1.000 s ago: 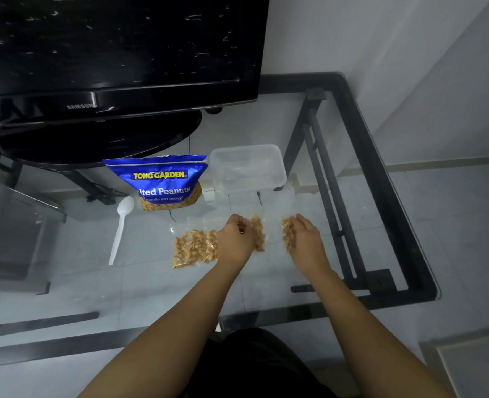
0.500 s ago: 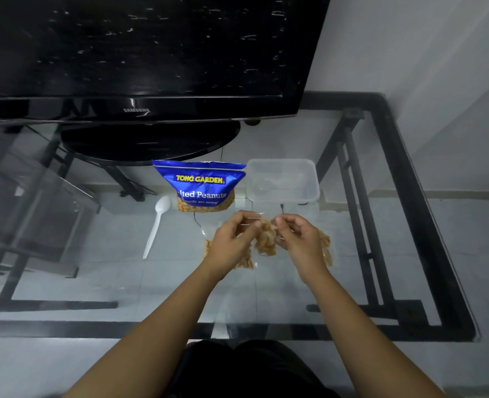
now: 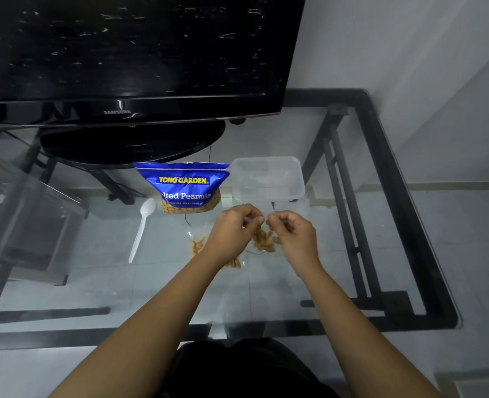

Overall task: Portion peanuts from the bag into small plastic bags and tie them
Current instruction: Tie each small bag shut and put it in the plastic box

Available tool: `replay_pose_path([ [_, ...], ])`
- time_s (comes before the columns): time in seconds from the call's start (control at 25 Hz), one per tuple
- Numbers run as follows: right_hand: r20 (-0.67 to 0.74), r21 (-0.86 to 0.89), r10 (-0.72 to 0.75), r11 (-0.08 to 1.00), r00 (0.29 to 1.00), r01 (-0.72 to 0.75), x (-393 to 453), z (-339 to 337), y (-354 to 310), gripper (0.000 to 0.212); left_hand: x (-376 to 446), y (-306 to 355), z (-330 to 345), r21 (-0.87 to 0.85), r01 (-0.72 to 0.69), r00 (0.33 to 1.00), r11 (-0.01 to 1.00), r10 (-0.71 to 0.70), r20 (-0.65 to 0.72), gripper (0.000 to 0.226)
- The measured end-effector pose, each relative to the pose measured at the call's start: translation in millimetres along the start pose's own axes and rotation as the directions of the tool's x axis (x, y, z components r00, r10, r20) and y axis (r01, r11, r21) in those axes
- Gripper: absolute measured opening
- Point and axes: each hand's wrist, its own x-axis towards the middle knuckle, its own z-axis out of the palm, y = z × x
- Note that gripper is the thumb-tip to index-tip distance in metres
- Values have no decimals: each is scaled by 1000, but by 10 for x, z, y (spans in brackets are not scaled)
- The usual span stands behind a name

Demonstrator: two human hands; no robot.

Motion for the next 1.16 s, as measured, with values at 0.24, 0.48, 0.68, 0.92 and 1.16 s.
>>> replay_pose_path([
  [0.24,-131,-229,-77,972,988,45,-26,-57,24,12,54,3,19,172,-48,998,984,39,55,15],
  [0.48,-83,-110,40,993,996,-49,-14,-43,73,10,-43,-81,-84,32,27,997,999,-29,65,20],
  [0.68,102,210,310,922,945,-325,75,13,117,9,-300,-189,100,-284,276,952,918,-221,211,16],
  [0.92,-247,-525,85,825,965,-207,130,-375,612,16,-277,-345,316,145,339,938,929,-322,-130,30],
  [1.16,-162,-473,11,877,987,-87,43,-337,695,19,-302,-410,402,391,196,967,899,-112,-228,31],
])
